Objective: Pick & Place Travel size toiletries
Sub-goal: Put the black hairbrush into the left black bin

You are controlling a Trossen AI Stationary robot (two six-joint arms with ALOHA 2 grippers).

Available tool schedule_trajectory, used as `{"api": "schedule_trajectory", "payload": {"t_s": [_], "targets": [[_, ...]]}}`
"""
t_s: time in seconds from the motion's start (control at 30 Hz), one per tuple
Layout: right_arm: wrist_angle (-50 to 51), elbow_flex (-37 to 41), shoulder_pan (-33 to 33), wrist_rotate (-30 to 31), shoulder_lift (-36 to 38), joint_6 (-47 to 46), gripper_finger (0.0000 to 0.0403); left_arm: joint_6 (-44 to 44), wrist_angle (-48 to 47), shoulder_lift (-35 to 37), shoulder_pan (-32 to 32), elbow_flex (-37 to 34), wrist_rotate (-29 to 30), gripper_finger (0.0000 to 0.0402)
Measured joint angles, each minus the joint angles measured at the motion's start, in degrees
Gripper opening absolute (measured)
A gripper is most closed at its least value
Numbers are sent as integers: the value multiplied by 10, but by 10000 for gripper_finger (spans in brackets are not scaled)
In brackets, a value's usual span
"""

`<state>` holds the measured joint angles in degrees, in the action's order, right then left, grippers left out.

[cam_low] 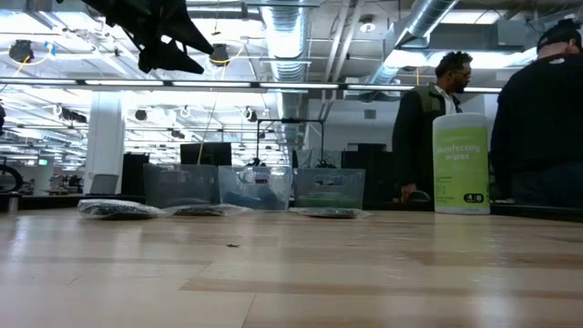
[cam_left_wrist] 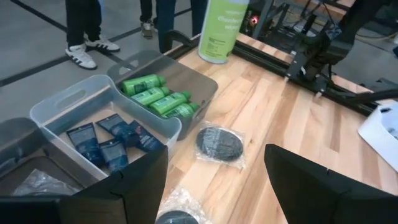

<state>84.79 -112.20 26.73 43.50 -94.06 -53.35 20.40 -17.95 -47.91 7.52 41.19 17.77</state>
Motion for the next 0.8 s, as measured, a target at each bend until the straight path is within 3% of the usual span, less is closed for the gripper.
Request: {"api": "schedule_trajectory", "payload": {"t_s": [0.43,0.8], "targets": [[-21,0,-15,0,2,58,231,4,1,-5,-44,0,-30,262],[-20,0,-24,0,6,69,230,88,-148,-93,-119,0,-41,256]]}}
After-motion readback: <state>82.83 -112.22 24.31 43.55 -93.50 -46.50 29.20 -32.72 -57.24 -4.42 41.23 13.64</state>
